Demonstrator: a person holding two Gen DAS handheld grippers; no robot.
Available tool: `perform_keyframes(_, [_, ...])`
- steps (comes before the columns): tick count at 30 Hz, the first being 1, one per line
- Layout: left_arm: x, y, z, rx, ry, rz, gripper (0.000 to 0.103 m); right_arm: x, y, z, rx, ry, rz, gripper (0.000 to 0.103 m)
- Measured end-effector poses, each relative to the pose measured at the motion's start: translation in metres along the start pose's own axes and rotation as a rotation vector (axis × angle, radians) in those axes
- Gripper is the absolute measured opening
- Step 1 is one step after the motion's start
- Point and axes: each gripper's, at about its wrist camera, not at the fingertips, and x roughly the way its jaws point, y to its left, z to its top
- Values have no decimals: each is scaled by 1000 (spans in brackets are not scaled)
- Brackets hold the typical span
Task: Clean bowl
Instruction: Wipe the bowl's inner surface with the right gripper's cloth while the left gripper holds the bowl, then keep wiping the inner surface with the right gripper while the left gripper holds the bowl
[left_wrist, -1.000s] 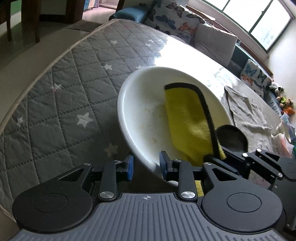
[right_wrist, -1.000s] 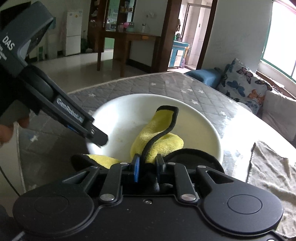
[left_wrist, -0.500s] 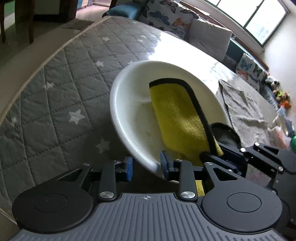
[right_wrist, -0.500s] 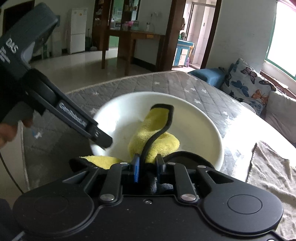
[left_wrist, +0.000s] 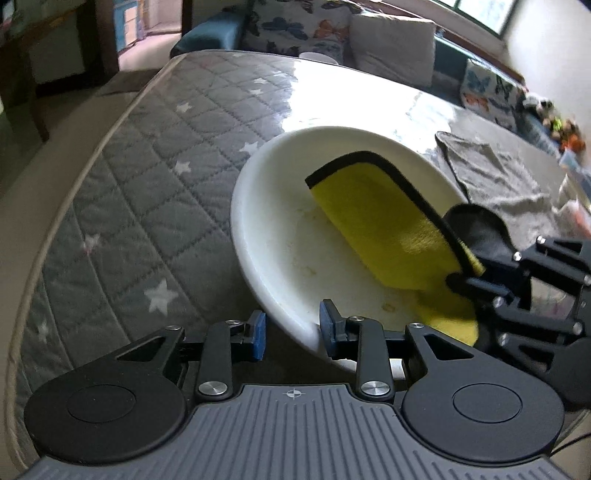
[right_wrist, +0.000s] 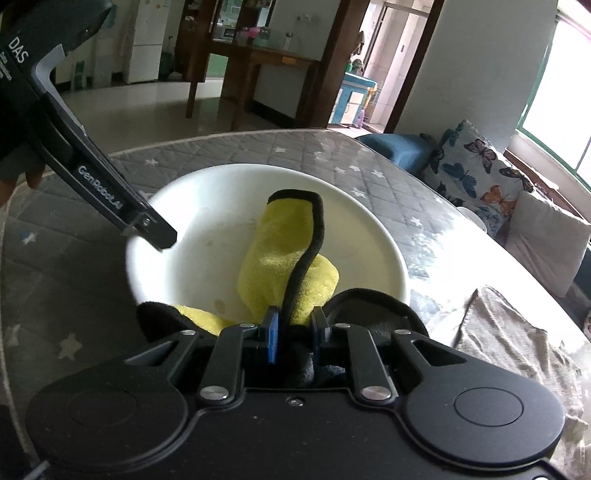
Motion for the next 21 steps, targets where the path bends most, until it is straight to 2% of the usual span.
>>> perform_keyframes(5, [6,-3,12,83,2,30,32,8,-10,0,-16,4,-47,19])
perform_keyframes(10, [14,-2,21,114,12,46,32,17,-17,2,-18,6,-76,19])
perform_keyframes(16, [15,4,20,51,13,34,31,23,-17,1,4,8,-77,19])
perform_keyframes(21, [9,4,13,-46,10,19,31,20,-17,0,19,7,-64,19])
